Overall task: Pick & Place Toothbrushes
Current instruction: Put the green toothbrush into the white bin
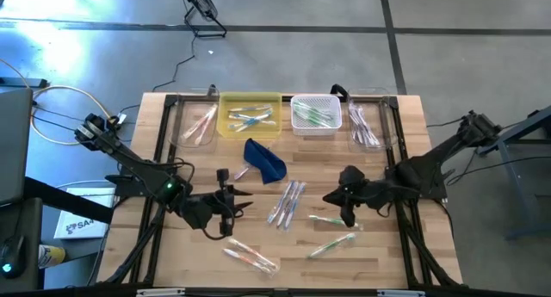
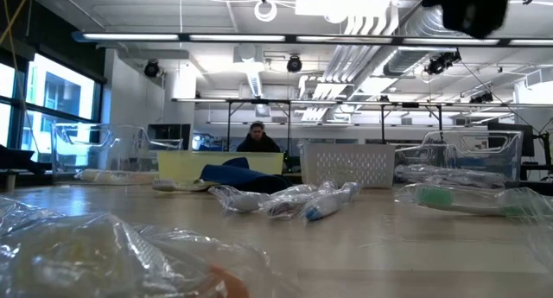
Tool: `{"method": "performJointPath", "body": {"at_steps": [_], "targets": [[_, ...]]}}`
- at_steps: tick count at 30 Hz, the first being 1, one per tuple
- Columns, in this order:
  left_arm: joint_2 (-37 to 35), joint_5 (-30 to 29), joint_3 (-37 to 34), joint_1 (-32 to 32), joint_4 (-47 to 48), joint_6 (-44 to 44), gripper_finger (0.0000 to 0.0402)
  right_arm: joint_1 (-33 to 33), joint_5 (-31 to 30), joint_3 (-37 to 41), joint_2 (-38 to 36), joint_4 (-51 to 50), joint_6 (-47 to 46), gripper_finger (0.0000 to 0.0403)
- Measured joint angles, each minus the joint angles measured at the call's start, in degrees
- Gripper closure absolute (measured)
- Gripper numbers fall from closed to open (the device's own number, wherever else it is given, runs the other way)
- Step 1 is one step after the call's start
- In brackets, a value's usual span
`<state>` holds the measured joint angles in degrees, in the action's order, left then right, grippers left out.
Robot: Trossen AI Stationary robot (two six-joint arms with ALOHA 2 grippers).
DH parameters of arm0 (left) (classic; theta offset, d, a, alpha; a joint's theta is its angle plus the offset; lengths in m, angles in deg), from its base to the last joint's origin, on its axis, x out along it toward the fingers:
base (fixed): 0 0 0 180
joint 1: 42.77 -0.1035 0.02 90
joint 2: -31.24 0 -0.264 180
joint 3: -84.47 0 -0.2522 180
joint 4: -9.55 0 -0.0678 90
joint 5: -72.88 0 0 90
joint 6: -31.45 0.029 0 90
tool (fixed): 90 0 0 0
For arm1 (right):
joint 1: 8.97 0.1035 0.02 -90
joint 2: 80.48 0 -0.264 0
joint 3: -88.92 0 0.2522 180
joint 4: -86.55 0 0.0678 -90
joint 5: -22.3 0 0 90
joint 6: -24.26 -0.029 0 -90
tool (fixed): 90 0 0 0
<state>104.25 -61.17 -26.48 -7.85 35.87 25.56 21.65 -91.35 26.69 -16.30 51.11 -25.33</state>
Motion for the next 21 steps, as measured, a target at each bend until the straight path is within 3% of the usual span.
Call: {"method": "performJointPath", "body": {"at_steps": [7, 13, 21], "targets": [[0.0, 0.0, 0.0, -0.02, 0.0, 0.06, 0.0302, -0.01, 1.83, 0.0, 2.36, -17.99, -14.06, 0.0399], [0.0, -0.02, 0.0, 0.0, 0.0, 0.06, 0.0302, 1.08, 7.15, 0.0, 4.83, -22.68, -13.0, 0.0392], [-0.02, -0.04, 0.0, 0.0, 0.0, 0.06, 0.0302, 2.11, 7.6, 0.0, 8.29, -22.74, -8.69, 0.0307]]}}
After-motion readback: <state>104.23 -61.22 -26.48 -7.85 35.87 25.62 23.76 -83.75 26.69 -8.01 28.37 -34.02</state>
